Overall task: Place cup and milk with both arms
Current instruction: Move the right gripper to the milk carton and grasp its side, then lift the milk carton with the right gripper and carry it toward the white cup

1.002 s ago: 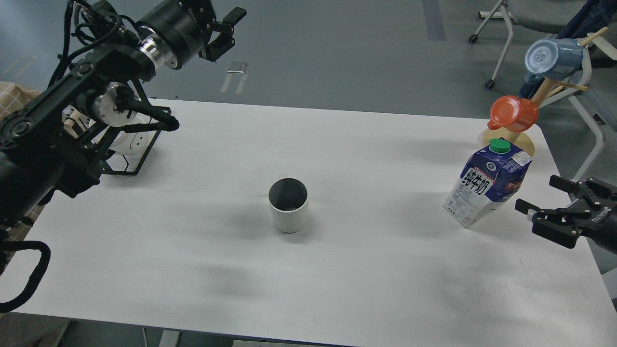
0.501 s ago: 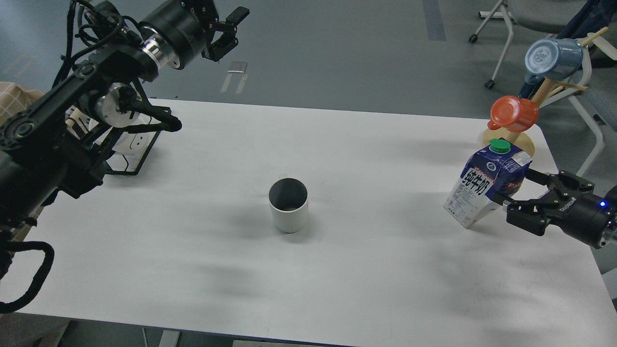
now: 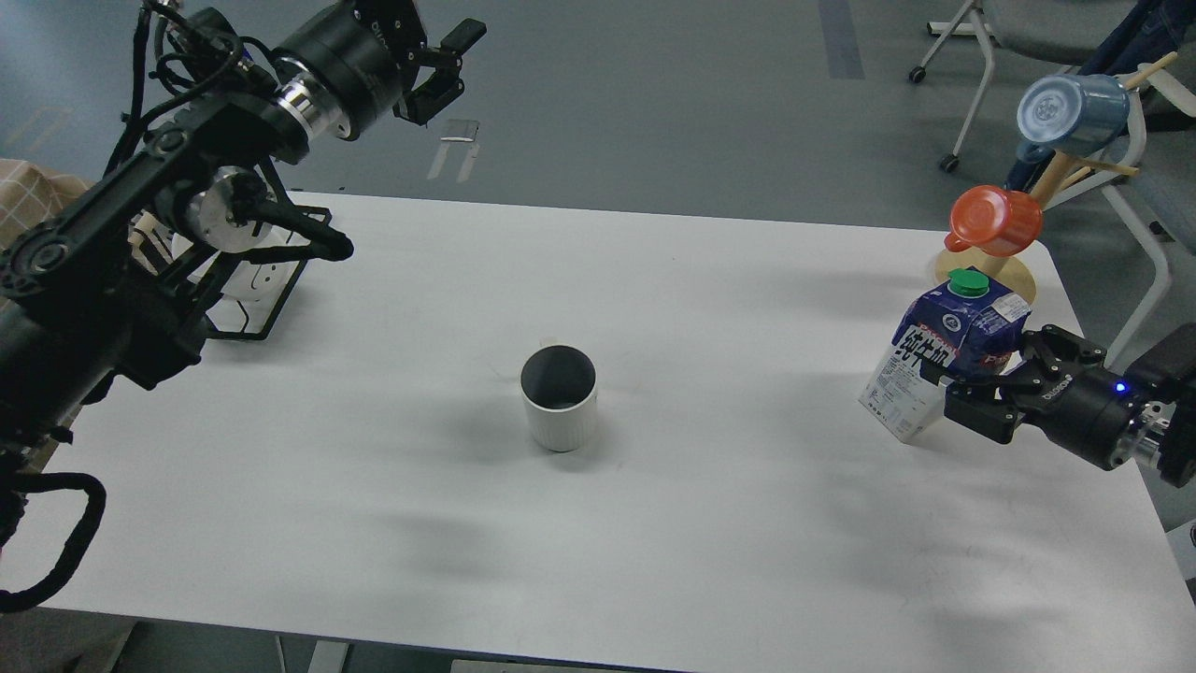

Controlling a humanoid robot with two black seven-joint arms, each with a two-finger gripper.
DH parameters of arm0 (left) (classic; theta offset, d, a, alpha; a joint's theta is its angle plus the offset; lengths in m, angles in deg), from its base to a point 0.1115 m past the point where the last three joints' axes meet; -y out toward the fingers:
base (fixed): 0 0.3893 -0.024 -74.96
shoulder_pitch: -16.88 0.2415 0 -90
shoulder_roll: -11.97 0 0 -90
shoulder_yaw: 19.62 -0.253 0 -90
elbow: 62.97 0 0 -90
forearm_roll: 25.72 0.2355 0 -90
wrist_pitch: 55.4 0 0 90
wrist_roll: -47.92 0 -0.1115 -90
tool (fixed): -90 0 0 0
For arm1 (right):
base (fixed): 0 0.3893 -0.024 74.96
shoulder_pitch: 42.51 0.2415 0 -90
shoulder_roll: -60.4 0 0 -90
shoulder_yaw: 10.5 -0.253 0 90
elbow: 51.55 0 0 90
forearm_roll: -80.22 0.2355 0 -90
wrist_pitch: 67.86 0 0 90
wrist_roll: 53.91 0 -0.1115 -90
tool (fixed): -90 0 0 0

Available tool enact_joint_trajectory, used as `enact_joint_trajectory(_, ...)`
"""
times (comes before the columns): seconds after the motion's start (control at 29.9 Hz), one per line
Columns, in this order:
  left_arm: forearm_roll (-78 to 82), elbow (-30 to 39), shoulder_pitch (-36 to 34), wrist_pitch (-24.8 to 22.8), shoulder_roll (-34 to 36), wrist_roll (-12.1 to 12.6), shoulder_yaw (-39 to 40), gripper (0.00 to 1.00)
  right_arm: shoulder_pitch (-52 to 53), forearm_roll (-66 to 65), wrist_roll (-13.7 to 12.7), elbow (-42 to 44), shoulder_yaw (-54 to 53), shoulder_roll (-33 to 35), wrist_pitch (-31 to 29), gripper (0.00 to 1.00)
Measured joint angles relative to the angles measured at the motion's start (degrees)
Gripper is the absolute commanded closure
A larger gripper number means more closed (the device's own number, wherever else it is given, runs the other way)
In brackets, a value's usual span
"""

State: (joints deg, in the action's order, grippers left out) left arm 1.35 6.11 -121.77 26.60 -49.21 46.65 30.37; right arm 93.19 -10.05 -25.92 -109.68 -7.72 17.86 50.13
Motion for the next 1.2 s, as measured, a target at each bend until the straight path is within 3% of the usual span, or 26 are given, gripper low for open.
enact_joint_trajectory(0.1, 0.00, 0.35, 0.85, 0.00, 0.09, 0.00, 0.57, 0.02, -0.01, 0.00, 0.00, 0.43, -0.19, -0.96, 0.00, 0.17)
enact_joint_trajectory(0.13, 0.00, 0.53, 1.12, 0.00, 0.10, 0.00, 0.71, 0.02, -0.05, 0.00, 0.01, 0.48, -0.20, -1.28, 0.00, 0.27)
enact_joint_trajectory(0.17, 0.00, 0.71, 1.34, 0.00, 0.10, 0.00, 0.78, 0.02, -0.07, 0.00, 0.01, 0.51, -0.20, -1.47, 0.00, 0.32)
enact_joint_trajectory(0.2, 0.00, 0.92, 1.52, 0.00, 0.16, 0.00, 0.86, 0.02, -0.07, 0.00, 0.00, 0.53, -0.21, -1.58, 0.00, 0.46)
enact_joint_trajectory(0.23, 0.00, 1.07, 1.64, 0.00, 0.20, 0.00, 0.93, 0.02, -0.10, 0.00, 0.00, 0.56, -0.23, -1.63, 0.00, 0.73)
enact_joint_trajectory(0.27, 0.00, 1.19, 1.71, 0.00, 0.24, 0.00, 1.03, 0.02, -0.18, 0.00, 0.00, 0.56, -0.23, -1.65, 0.00, 0.90)
enact_joint_trajectory(0.3, 0.00, 1.28, 1.75, 0.00, 0.26, 0.00, 1.10, 0.02, -0.30, -0.01, 0.00, 0.56, -0.23, -1.65, 0.00, 1.00)
enact_joint_trajectory(0.53, 0.00, 1.42, 1.92, 0.00, 0.04, 0.03, 1.25, 0.02, -1.01, -0.16, 0.00, -0.14, -0.18, -0.62, 0.00, 1.00)
enact_joint_trajectory(0.93, 0.00, 1.60, 2.42, 0.00, -0.06, 0.03, 1.26, 0.02, -0.40, -0.08, 0.00, -11.89, -6.58, 6.87, 0.00, 1.00)
enact_joint_trajectory(1.07, 0.00, 1.60, 2.42, 0.00, -0.06, 0.03, 1.25, 0.02, 0.49, -0.20, 0.00, -13.48, -7.37, 6.04, 0.00, 1.00)
enact_joint_trajectory(1.2, 0.00, 1.60, 2.46, -0.09, -0.06, 0.03, 1.18, 0.02, 0.71, -1.26, 0.01, -12.90, -7.01, 1.01, 0.00, 1.00)
